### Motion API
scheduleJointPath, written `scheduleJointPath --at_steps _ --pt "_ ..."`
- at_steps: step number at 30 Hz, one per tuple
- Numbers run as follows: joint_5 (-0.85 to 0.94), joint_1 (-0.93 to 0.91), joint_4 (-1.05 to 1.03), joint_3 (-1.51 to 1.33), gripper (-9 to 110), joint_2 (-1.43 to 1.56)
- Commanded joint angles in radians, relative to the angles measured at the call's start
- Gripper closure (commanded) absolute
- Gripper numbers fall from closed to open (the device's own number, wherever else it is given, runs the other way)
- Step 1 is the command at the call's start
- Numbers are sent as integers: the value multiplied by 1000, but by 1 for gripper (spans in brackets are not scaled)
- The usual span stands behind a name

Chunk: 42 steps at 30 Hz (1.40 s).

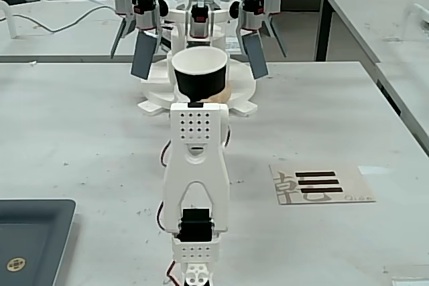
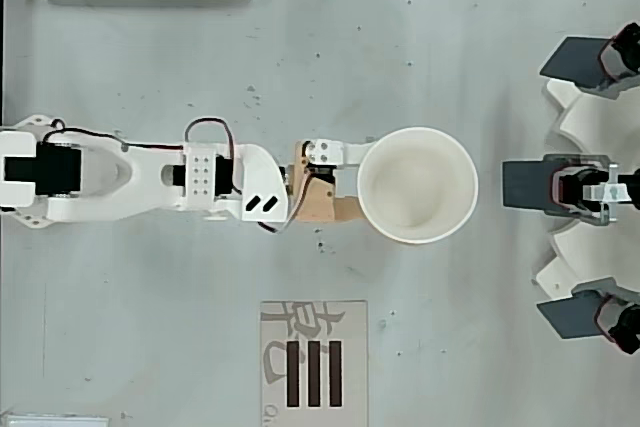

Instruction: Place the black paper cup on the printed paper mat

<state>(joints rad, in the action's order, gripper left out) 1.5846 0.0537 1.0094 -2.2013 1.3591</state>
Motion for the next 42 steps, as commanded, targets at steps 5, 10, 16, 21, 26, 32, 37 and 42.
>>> scheduleJointPath --at_steps 5,10,16,21,26,32,37,42 --pt "-28 9 31 -72 92 143" --pt "-44 8 28 -170 92 227" --pt "-54 8 35 -278 92 318" --pt "-60 5 58 -394 92 399" --pt "-64 3 83 -511 92 482" --pt "-71 2 123 -644 92 569" --pt "-71 -6 141 -747 92 643" --pt "-66 -20 149 -862 92 724"
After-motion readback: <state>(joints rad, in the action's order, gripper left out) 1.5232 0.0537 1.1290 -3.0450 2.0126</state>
